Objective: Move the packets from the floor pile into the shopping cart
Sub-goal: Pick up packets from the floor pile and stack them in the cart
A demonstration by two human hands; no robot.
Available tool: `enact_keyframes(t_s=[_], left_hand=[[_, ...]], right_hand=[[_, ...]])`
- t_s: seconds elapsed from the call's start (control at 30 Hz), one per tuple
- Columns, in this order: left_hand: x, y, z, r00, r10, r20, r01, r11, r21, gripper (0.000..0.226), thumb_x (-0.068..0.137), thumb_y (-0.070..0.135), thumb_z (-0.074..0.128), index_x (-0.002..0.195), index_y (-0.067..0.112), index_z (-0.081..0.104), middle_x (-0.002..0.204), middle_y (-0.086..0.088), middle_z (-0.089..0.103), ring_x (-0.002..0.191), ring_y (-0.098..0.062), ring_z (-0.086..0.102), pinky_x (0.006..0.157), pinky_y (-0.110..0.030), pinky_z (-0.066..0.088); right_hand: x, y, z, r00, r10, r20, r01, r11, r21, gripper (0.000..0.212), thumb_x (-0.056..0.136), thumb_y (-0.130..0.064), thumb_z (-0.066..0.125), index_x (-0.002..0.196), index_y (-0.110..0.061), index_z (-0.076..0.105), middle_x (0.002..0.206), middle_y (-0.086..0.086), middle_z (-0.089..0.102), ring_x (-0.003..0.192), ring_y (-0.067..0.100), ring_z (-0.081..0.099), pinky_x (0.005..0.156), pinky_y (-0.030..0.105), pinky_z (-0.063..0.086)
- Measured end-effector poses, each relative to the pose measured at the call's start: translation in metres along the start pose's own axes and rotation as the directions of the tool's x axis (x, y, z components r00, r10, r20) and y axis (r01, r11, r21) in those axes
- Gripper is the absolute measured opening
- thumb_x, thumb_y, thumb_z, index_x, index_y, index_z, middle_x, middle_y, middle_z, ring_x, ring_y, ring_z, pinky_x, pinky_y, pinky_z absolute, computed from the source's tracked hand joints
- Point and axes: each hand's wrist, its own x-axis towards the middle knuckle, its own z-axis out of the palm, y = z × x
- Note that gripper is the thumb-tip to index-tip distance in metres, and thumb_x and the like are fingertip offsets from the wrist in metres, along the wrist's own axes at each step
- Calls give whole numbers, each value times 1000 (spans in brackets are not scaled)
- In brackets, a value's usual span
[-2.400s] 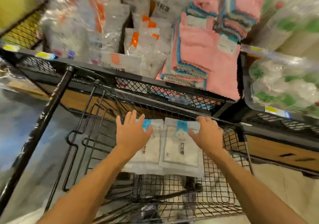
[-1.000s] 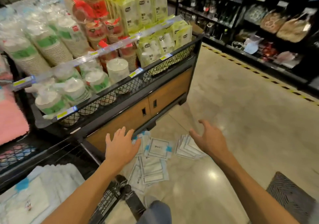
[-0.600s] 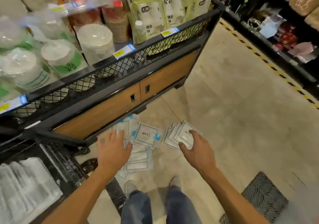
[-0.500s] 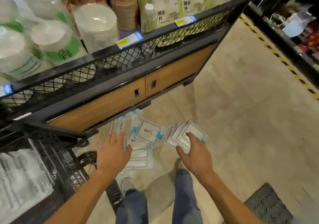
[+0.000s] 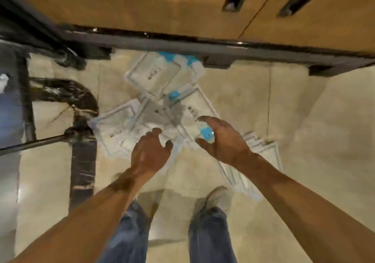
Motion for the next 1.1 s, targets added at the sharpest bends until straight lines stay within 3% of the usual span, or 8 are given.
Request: enact_keyframes(t_s=[0.2, 0.3, 0.37, 0.47, 0.6, 0.77, 0.93, 1.1], left_hand=[[123, -42, 82, 979, -193, 66, 197, 812, -549, 33, 95, 14, 67, 124, 9, 52, 101, -5, 63, 101, -25, 58, 91, -32, 46], [166, -58, 108, 971, -240, -16, 191, 808, -557, 31, 95, 16, 63, 125, 9, 59, 117, -11, 68, 109, -29, 64, 93, -31, 49], [184, -61, 118, 957, -283, -60, 197, 790, -580, 24, 93, 19, 66, 117, 16, 67, 118, -9, 71, 112, -27, 66, 95, -29, 51], [197, -55, 125, 954, -301, -16, 244, 803, -543, 25, 84, 32, 71, 105, 19, 76, 109, -7, 75, 104, -28, 68, 95, -33, 54], [200, -43, 130, 948, -314, 47, 303, 850, -431, 64, 55, 50, 64, 113, 24, 72, 116, -3, 69, 110, -28, 59, 100, -45, 48], [205, -32, 141, 949, -303, -88, 283, 941, -184, 61, 87, 59, 66, 133, 20, 59, 137, -9, 52, 126, -33, 45, 104, -41, 36], [204, -22, 145, 971, -190, -141, 185, 981, -53, 60, 86, 57, 69, 130, 17, 62, 137, -10, 51, 128, -31, 43, 105, -40, 33], [197, -11, 145, 977, -107, -185, 16, 900, -436, 12, 87, 13, 59, 99, 13, 60, 103, -6, 63, 97, -26, 56, 78, -25, 46]], right_hand=[[136, 57, 87, 878, -261, 401, 409, 844, -346, 87, 91, -20, 75, 162, -31, 27, 168, -6, 26, 154, 17, 25, 121, 34, 23], [183, 65, 119, 803, -357, 478, 560, 727, -397, 88, 84, -5, 78, 158, -28, 37, 164, -5, 37, 152, 22, 32, 121, 38, 28], [203, 77, 140, 734, -498, 461, 679, 548, -489, 91, 65, 1, 89, 147, -17, 55, 150, 5, 56, 136, 35, 53, 106, 54, 48], [223, 94, 152, 651, -584, 484, 747, 380, -546, 103, 39, -12, 102, 134, -12, 62, 135, 12, 65, 121, 40, 61, 94, 55, 52], [226, 90, 143, 646, -578, 498, 728, 270, -630, 95, 42, -41, 100, 127, -15, 67, 122, 12, 66, 114, 40, 60, 96, 54, 46], [223, 103, 133, 666, -597, 448, 694, 274, -666, 65, 60, -55, 89, 113, -19, 74, 109, 7, 70, 101, 37, 57, 90, 51, 46], [220, 127, 110, 753, -475, 454, 628, 317, -710, 48, 71, -62, 75, 95, -20, 75, 104, 2, 70, 105, 32, 50, 95, 46, 33], [210, 146, 87, 833, -162, 529, 526, 528, -667, 49, 91, -58, 65, 123, -21, 62, 117, 5, 68, 111, 31, 64, 86, 34, 39]])
